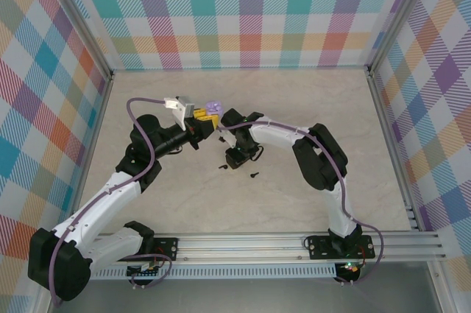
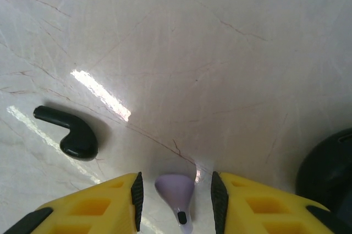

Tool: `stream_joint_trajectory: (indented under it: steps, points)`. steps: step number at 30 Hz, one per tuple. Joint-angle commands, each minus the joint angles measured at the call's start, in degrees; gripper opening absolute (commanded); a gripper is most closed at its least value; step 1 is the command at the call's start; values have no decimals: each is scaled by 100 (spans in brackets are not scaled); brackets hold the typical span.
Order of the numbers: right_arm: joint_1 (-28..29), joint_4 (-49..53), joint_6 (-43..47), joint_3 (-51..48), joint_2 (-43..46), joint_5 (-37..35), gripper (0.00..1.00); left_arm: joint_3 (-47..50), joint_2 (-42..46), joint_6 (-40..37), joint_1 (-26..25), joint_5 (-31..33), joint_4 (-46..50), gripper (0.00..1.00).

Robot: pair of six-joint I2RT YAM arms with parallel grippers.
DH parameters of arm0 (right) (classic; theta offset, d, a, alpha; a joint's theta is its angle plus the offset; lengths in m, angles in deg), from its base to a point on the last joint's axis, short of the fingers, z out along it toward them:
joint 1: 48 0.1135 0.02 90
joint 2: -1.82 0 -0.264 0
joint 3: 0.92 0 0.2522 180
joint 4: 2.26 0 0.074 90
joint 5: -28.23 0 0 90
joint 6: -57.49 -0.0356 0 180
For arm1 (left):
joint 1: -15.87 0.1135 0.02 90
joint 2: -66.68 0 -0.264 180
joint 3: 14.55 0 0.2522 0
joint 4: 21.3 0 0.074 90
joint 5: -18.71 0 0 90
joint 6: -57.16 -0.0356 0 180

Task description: Insert wireless bluetooth earbuds into charging case

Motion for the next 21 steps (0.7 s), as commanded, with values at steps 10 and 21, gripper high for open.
stream_joint_trajectory:
  steps: [10, 21]
  points:
    - [165, 467, 87, 230, -279, -429, 37, 10, 36, 9, 25, 81, -72, 3]
    - [218, 426, -93, 275, -400, -574, 30, 18, 25, 0, 30, 90, -64, 2]
